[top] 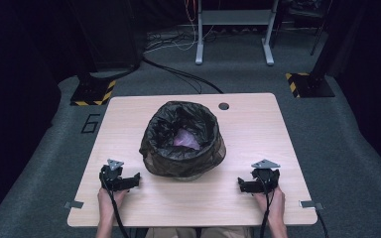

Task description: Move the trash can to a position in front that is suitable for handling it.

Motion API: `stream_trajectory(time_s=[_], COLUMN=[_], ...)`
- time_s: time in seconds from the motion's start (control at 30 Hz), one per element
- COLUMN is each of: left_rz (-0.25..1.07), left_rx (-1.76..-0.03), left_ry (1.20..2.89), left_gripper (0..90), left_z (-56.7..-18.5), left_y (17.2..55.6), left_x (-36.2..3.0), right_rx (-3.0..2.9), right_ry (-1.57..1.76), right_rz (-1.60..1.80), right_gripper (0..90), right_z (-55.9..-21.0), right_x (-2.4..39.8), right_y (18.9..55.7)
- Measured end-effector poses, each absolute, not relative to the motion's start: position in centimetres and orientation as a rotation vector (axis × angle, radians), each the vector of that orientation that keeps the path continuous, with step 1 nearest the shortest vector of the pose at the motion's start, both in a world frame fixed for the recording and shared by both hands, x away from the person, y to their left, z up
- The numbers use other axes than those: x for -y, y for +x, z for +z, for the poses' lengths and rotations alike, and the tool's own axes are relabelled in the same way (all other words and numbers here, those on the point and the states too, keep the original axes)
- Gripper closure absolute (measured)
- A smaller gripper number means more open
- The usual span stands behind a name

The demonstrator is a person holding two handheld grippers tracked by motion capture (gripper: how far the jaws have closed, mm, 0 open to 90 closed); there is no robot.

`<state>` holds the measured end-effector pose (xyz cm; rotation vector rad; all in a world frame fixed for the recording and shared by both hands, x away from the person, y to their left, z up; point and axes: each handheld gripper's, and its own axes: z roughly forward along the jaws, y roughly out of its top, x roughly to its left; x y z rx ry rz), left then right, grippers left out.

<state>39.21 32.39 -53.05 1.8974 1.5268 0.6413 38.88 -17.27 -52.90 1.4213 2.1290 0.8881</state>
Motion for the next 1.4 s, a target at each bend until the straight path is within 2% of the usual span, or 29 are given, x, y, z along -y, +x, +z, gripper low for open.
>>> stream_trajectory(time_s=[0.53,0.6,0.93,1.4], left_rz=[0.591,0.524,0.498,0.451], left_rx=[-1.451,-1.432,-1.263,-1.132], left_ry=[1.924,1.887,1.886,1.874], left_gripper=[0.0,0.0,0.0,0.0], left_z=[-53.0,-52.9,-50.4,-49.5], left_y=[38.8,38.4,37.2,38.5], left_x=[-32.1,-31.9,-28.9,-25.6], right_rx=[-2.126,-2.123,-2.121,-2.112], right_ry=[1.411,1.410,1.412,1.416], right_rz=[0.894,0.894,0.896,0.895], right_gripper=[0.8,0.9,1.1,1.4], right_z=[-52.9,-52.9,-52.9,-52.9], right_x=[17.3,17.3,17.3,17.4], right_y=[38.8,38.8,38.9,38.9])
